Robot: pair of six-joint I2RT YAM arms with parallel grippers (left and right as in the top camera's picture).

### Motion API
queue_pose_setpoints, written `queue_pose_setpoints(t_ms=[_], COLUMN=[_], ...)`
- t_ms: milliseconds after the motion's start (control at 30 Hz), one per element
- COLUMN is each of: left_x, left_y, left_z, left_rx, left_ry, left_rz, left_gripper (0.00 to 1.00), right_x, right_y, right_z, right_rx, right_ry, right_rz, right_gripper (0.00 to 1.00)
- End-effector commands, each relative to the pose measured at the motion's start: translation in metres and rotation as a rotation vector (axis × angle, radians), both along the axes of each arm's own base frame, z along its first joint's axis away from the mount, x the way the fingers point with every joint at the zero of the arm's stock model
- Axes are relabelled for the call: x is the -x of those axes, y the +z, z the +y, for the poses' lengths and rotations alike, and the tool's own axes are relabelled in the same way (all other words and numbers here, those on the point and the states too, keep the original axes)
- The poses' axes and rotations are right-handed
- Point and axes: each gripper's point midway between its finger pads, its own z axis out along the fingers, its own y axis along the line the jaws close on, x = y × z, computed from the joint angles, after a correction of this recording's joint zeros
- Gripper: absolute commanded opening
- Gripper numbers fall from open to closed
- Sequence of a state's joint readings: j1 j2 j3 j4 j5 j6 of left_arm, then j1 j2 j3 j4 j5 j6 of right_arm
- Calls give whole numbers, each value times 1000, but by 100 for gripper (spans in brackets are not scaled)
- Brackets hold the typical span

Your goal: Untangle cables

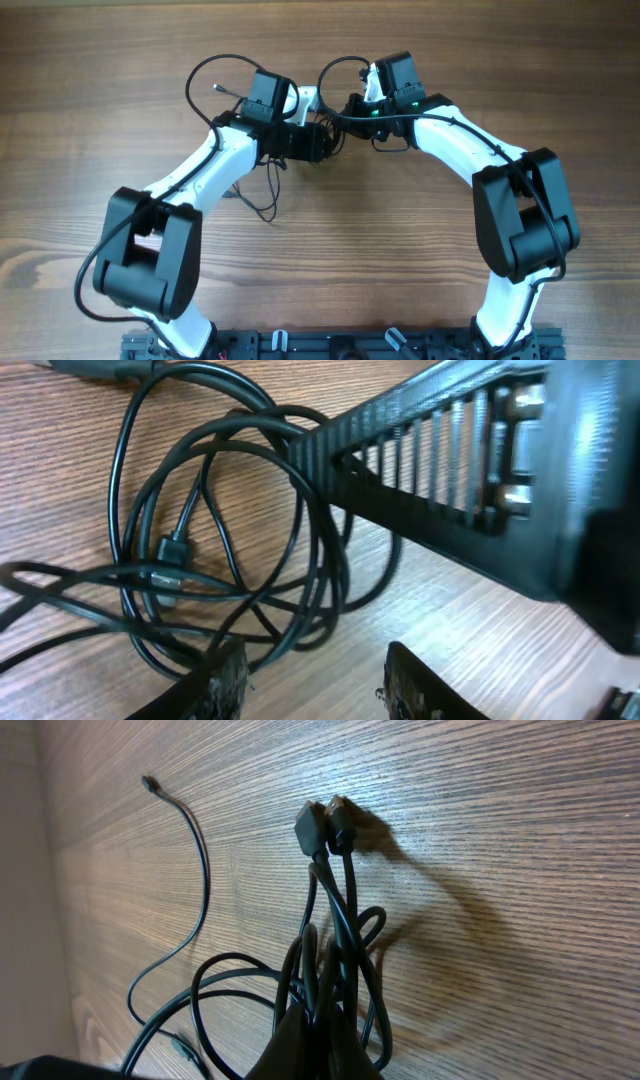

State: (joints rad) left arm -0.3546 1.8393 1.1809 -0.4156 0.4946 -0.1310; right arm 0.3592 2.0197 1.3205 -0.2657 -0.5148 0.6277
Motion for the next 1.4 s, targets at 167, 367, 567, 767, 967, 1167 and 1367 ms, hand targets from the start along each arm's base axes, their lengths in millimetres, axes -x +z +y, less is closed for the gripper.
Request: queue_pose_setpoints(t_ms=[167,367,567,767,967,1167,1367], left_x=[-10,-6,-21,-10,20,31,37], left_y=[-32,-52,22,154,268,243,183], left_z=[-5,-6,17,26,74,96,97], left_rx=[-19,-45,18,112,197,144,82], left_ry=[-39,-44,19,32,163,220,225], left_rz=[-25,9,-111,-413,-671,-545,-300], left_gripper=[52,4,4,4,4,9,43], right_x=[-1,-1,-2,-2,-2,-9,-14], right_y=[-4,-4,-13,-16,-19,-19,-18], right_z=[-2,-2,-14,-17,-22,-37,-44], right_rx=[15,16,99,117,146,146,168], right_ry=[-12,-10,-11,-19,-35,-70,-28], right_rz=[4,2,-19,-12,-6,-5,-53], right_gripper=[4,4,4,4,4,6,62])
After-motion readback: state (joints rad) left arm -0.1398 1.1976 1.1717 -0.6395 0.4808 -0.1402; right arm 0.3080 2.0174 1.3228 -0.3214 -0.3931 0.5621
